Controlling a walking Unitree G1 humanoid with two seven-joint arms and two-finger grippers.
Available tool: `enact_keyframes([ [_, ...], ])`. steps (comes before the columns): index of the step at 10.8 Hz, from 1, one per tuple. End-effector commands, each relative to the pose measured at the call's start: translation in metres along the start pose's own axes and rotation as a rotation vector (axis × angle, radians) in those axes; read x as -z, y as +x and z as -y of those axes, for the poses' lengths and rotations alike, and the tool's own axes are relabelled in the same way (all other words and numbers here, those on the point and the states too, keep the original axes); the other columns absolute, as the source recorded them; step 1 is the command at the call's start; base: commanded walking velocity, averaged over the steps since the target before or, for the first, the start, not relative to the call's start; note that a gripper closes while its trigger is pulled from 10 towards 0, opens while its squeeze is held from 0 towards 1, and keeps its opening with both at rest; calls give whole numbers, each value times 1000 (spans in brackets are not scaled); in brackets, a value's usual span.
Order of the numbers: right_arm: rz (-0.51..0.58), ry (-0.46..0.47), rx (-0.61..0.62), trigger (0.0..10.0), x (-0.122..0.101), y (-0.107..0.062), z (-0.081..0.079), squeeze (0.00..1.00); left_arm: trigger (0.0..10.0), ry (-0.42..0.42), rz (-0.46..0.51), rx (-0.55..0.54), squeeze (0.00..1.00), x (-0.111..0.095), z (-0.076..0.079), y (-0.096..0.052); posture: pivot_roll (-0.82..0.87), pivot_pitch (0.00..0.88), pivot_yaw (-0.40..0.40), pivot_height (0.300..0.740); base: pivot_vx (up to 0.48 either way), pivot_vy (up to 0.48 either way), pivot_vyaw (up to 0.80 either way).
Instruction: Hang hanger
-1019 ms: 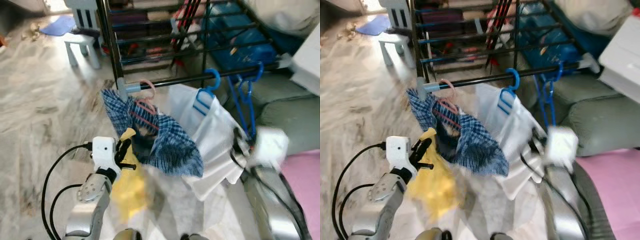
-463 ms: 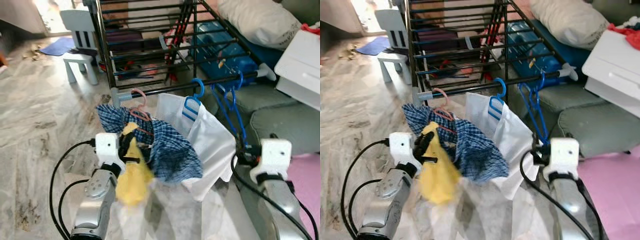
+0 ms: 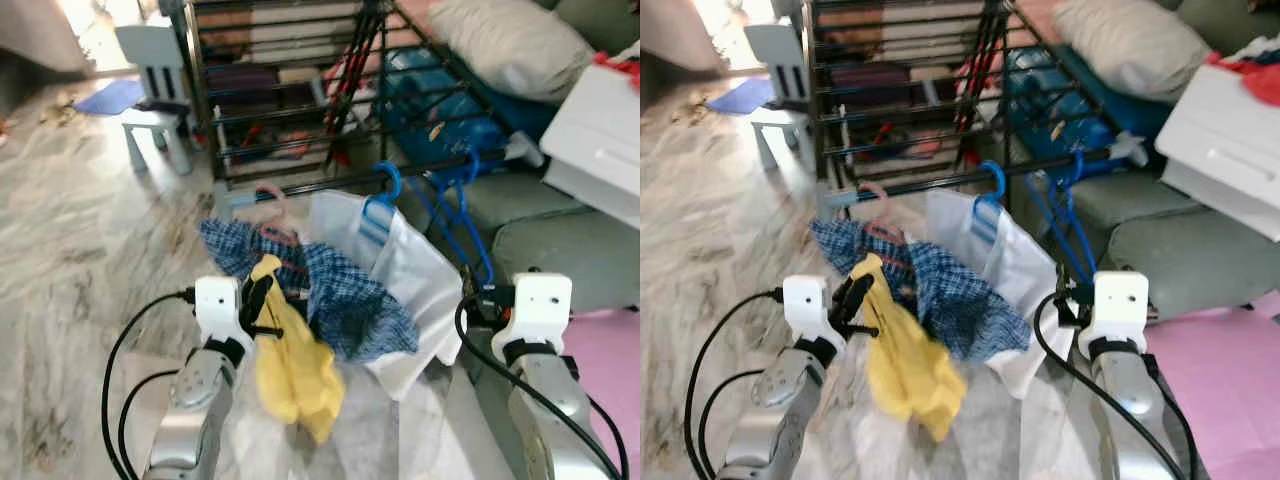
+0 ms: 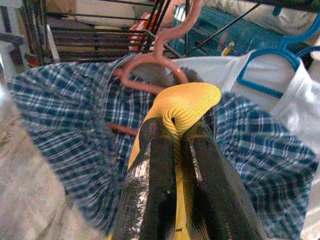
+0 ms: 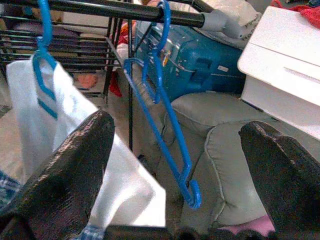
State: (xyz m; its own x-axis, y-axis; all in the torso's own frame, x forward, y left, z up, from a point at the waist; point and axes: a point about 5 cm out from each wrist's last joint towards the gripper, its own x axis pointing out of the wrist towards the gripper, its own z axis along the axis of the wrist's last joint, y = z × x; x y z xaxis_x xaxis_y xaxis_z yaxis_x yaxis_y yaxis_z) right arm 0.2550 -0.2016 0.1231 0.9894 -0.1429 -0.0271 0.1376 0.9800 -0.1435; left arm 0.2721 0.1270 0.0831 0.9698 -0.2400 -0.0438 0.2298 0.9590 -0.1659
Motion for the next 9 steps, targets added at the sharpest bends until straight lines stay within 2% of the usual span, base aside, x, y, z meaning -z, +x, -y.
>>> enact_keyframes([
  [1, -4, -6, 9, 10000, -2, 4, 3, 0, 10000, 6, 43, 15, 0, -9, 3, 0, -94, 59, -17, 740, 341, 0, -800],
  [3, -1, 4, 28, 10000, -4, 9, 7, 0, 10000, 4, 34, 24, 0, -7, 5, 0, -93, 64, -21, 740, 358, 0, -688],
  [6, -3, 6, 5, 10000, -3, 9, 1, 0, 10000, 0, 22, 23, 0, -5, 6, -2, -90, 67, -24, 740, 331, 0, 0],
  [9, -12, -10, -26, 10000, -2, 14, 1, 0, 10000, 1, 11, 16, 0, -3, 6, -2, -87, 66, -26, 740, 0, 0, 0],
])
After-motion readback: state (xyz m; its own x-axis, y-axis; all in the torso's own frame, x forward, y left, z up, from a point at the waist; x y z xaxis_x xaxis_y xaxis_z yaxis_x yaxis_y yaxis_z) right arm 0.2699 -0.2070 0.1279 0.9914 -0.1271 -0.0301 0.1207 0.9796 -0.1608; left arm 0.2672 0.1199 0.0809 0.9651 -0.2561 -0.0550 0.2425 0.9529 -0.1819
